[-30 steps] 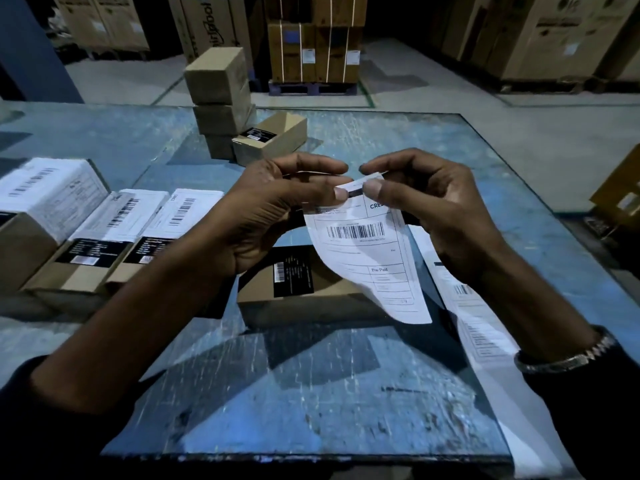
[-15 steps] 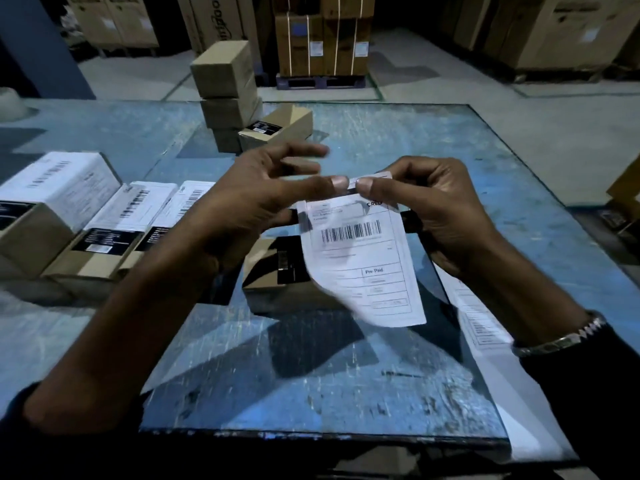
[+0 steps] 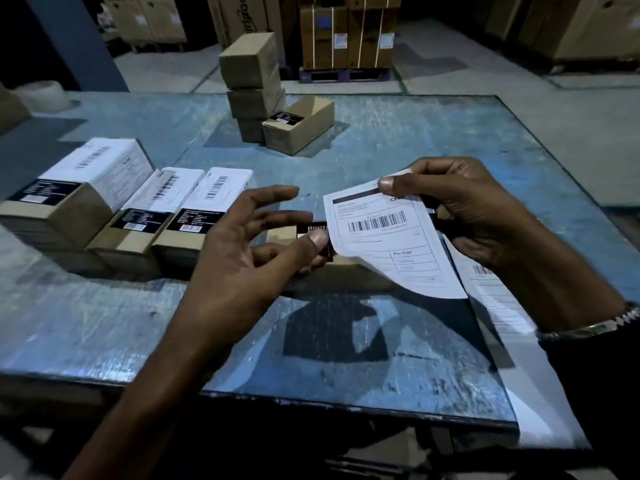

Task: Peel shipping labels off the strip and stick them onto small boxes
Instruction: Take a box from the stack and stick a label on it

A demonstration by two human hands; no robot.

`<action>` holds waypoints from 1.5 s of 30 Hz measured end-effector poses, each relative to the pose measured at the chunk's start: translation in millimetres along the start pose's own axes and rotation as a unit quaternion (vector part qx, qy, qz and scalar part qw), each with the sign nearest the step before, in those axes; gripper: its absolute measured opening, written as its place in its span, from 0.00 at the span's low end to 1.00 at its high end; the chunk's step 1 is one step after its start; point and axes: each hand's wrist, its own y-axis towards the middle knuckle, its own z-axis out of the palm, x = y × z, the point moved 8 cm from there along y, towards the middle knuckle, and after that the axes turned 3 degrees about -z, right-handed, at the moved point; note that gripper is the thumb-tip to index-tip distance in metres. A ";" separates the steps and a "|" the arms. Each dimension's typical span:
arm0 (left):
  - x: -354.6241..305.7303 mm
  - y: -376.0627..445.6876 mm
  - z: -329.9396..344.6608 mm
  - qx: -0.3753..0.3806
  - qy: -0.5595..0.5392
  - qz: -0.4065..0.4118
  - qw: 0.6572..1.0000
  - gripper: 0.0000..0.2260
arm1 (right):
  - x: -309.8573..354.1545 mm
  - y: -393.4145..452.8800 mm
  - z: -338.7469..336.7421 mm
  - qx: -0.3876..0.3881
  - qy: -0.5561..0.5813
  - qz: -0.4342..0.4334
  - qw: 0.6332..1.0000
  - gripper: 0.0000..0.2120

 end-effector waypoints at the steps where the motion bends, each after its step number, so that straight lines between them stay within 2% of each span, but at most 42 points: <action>1: -1.6 -6.9 -0.6 -0.017 0.022 0.011 1.000 0.18 | 0.0 0.3 -1.3 -0.002 -0.003 0.004 1.000 0.07; 3: 3.3 -20.9 0.1 -0.042 0.044 0.006 0.998 0.13 | -0.3 1.2 -3.5 -0.005 -0.012 0.007 1.000 0.09; 7: 26.4 -32.7 10.4 -0.023 -0.001 -0.101 0.995 0.31 | -3.4 0.5 -1.5 0.015 -0.043 0.009 0.999 0.11; 9: 33.3 -32.2 19.6 -0.001 -0.034 -0.155 0.987 0.33 | -3.1 0.1 -0.9 0.026 -0.059 0.012 0.998 0.13; 11: 36.9 -28.6 28.3 0.017 -0.032 -0.170 0.985 0.30 | -2.0 -0.7 -1.7 0.029 -0.072 0.013 0.997 0.13; 16: 47.9 -19.2 35.6 0.021 -0.058 -0.151 0.987 0.13 | -2.2 -0.6 -5.0 0.024 -0.090 0.019 0.995 0.12; 18: 51.4 -18.2 36.1 0.019 -0.089 -0.143 0.986 0.11 | -3.3 -0.2 -6.0 0.026 -0.093 0.029 0.995 0.13; 21: 52.1 -15.9 39.5 0.015 -0.101 -0.119 0.988 0.10 | -1.4 -0.4 -6.6 0.028 -0.101 0.028 0.994 0.13; 26: 51.1 -13.9 43.6 0.014 -0.111 -0.092 0.989 0.11 | 2.2 0.5 -13.7 -0.013 -0.151 -0.002 0.989 0.18; 32: 56.0 -13.0 39.6 -0.002 -0.086 -0.102 0.991 0.09 | -5.5 2.4 -16.1 -0.015 -0.132 0.028 0.991 0.22; 37: 57.3 -13.1 37.4 -0.018 -0.068 -0.105 0.992 0.09 | -12.4 4.0 -18.1 -0.020 -0.129 0.050 0.990 0.17; 42: 58.7 -13.0 36.0 -0.035 -0.073 -0.110 0.991 0.09 | -14.5 4.2 -19.8 -0.034 -0.128 0.055 0.990 0.19; 45: 59.8 -13.0 35.2 -0.042 -0.072 -0.115 0.990 0.09 | -15.5 4.6 -20.6 -0.035 -0.122 0.064 0.990 0.15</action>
